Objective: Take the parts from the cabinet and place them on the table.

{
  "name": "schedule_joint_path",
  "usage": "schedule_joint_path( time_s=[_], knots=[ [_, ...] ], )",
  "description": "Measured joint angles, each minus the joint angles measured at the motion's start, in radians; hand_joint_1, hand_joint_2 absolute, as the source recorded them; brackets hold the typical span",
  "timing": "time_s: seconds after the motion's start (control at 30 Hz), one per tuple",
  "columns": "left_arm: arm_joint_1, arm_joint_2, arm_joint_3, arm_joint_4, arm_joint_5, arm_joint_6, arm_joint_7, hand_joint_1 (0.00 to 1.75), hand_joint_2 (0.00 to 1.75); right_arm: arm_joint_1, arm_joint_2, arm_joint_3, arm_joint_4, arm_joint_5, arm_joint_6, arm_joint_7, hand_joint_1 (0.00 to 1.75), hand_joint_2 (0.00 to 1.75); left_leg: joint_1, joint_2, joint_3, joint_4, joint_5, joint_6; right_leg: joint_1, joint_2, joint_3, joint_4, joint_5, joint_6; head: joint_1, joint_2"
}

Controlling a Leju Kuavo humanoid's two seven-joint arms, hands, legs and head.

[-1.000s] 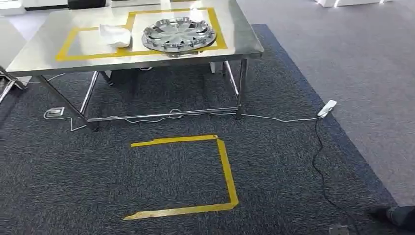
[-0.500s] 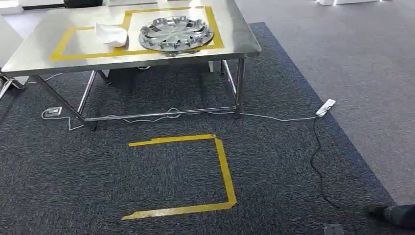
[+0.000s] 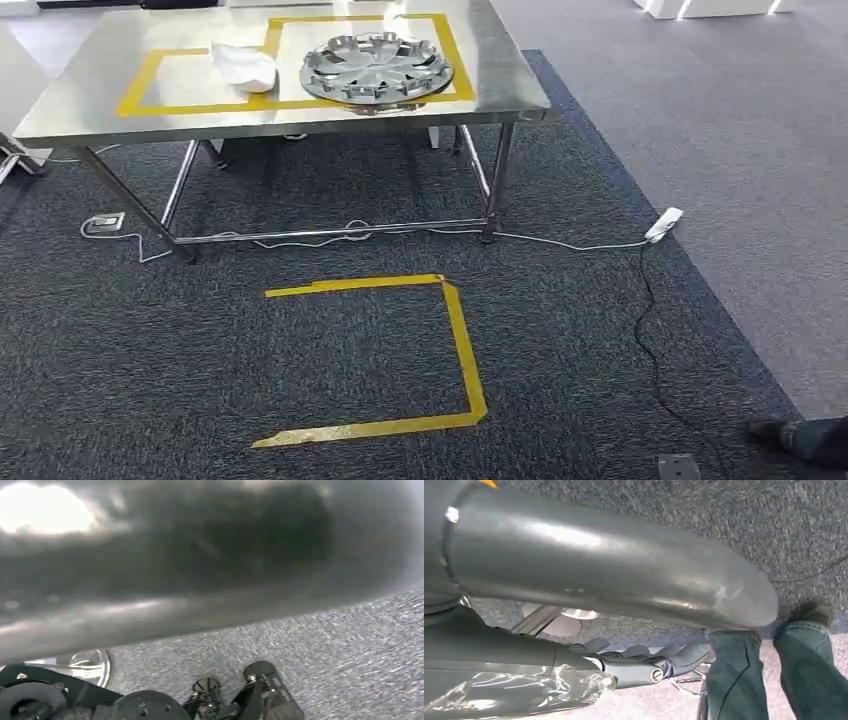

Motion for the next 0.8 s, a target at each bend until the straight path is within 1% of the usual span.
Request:
schedule_joint_path(
  time_s=[0.27,0.3,0.33,0.37,0.4,0.43,0.47,0.5,0.53,0.57,0.6,0.63,0.67,0.7,0.73,0.77,0.8],
  knots=[
    [-0.001,0.0,0.018,-0.002,0.01,0.001,0.002,0.0,0.0,0.0,-0.004,-0.002,0.006,-0.001,0.002,-0.003,0.0,0.0,0.0,0.0,0.0,0.002,0.0,0.001,0.001,0.0,0.0,0.0,0.0,0.002,0.0,0.0],
    [-0.002,0.001,0.018,-0.002,0.004,-0.007,0.002,0.0,0.0,0.0,-0.004,-0.002,0.007,0.0,0.002,-0.003,0.0,0.0,-0.002,0.0,-0.001,0.008,-0.003,0.004,-0.001,0.0,0.0,-0.003,0.003,0.006,0.0,0.0],
    [-0.002,0.001,0.018,-0.002,-0.018,-0.049,-0.007,0.0,0.0,0.0,-0.004,-0.002,0.008,0.004,0.002,-0.002,0.0,0.0,-0.002,0.0,-0.003,0.01,-0.005,0.009,-0.003,-0.001,-0.001,-0.002,0.003,0.01,-0.002,0.0],
    [-0.004,0.0,0.017,0.005,-0.051,-0.111,-0.024,0.0,0.0,0.0,-0.004,-0.002,0.01,0.01,0.002,-0.001,0.0,0.0,-0.002,0.0,-0.005,0.013,-0.007,0.011,-0.003,-0.001,0.0,-0.002,0.002,0.012,0.0,0.0],
    [-0.007,0.0,0.018,0.016,-0.068,-0.153,-0.042,0.0,0.0,-0.001,-0.004,-0.002,0.014,0.014,0.001,0.0,0.0,0.0,-0.002,0.0,-0.006,0.014,-0.008,0.013,-0.003,-0.001,0.001,-0.002,0.002,0.014,-0.002,0.0],
    [-0.011,0.0,0.017,0.026,-0.071,-0.173,-0.057,0.0,0.0,-0.002,-0.004,-0.002,0.017,0.017,0.0,0.002,0.0,0.0,-0.003,0.0,-0.006,0.016,-0.009,0.016,-0.004,-0.001,0.001,-0.002,0.003,0.016,-0.001,0.0],
    [-0.014,0.0,0.014,0.033,-0.072,-0.178,-0.061,0.0,0.0,-0.003,-0.004,-0.002,0.019,0.018,-0.001,0.002,0.0,0.0,-0.004,0.0,-0.006,0.018,-0.003,0.02,-0.005,-0.001,0.011,-0.003,0.009,0.024,-0.001,0.0],
    [-0.014,0.0,0.012,0.038,-0.073,-0.176,-0.063,0.0,0.0,-0.003,-0.004,-0.002,0.021,0.018,-0.002,0.002,0.0,0.0,-0.004,0.0,-0.008,0.017,0.001,0.025,-0.004,0.0,0.012,-0.007,0.014,0.03,-0.001,0.0],
    [-0.014,0.0,0.011,0.039,-0.073,-0.166,-0.063,0.0,0.0,-0.002,-0.004,-0.002,0.023,0.018,-0.005,0.002,0.0,0.0,0.0,0.002,-0.008,-0.002,0.013,0.034,-0.003,0.0,0.013,-0.007,0.011,0.036,0.0,0.0],
    [-0.014,-0.001,0.009,0.039,-0.072,-0.157,-0.063,0.0,0.0,-0.002,-0.006,-0.002,0.024,0.018,-0.007,0.002,0.0,0.0,0.004,0.008,-0.008,-0.009,0.021,0.039,-0.004,0.001,-0.003,0.01,-0.019,0.031,0.0,0.0],
    [-0.012,-0.001,0.006,0.039,-0.07,-0.15,-0.063,0.0,0.0,-0.002,-0.007,-0.002,0.024,0.018,-0.009,0.002,0.0,0.0,0.003,0.007,-0.016,-0.009,0.025,0.045,0.001,0.003,-0.023,0.065,-0.067,0.026,0.003,0.0],
    [-0.01,-0.001,0.003,0.04,-0.069,-0.145,-0.062,0.0,0.0,-0.003,-0.007,-0.002,0.024,0.018,-0.009,0.002,0.0,0.0,0.001,0.007,-0.023,-0.008,0.027,0.047,0.003,0.004,-0.057,0.146,-0.113,0.026,0.007,0.0],
    [-0.009,-0.001,-0.001,0.041,-0.068,-0.143,-0.06,0.0,0.0,-0.003,-0.008,-0.002,0.024,0.018,-0.009,0.002,0.0,0.0,-0.003,0.008,-0.031,-0.007,0.032,0.049,0.004,0.005,-0.092,0.236,-0.155,0.026,0.006,0.0],
    [-0.01,-0.001,-0.005,0.041,-0.068,-0.143,-0.06,0.0,0.0,-0.002,-0.008,-0.002,0.025,0.018,-0.009,0.002,0.0,0.0,-0.006,0.008,-0.037,-0.007,0.035,0.05,0.005,0.005,-0.115,0.295,-0.176,0.026,0.006,0.0],
    [-0.01,-0.001,-0.005,0.042,-0.067,-0.143,-0.058,0.0,0.0,-0.001,-0.008,-0.002,0.027,0.018,-0.009,0.003,0.0,0.0,-0.01,0.008,-0.045,-0.006,0.04,0.049,0.005,0.005,-0.12,0.319,-0.173,0.025,0.006,0.0],
    [-0.01,-0.001,-0.006,0.042,-0.068,-0.144,-0.055,0.0,0.0,-0.001,-0.009,-0.002,0.029,0.019,-0.009,0.003,0.0,0.0,-0.011,0.008,-0.05,-0.006,0.044,0.048,0.006,0.005,-0.097,0.286,-0.144,0.023,0.006,0.0],
    [-0.01,-0.001,-0.006,0.043,-0.069,-0.15,-0.053,0.0,0.0,-0.001,-0.011,-0.002,0.03,0.02,-0.009,0.003,0.0,0.0,-0.012,0.007,-0.055,-0.005,0.049,0.044,0.006,0.005,-0.046,0.2,-0.097,0.019,0.006,0.0]
  ],
)
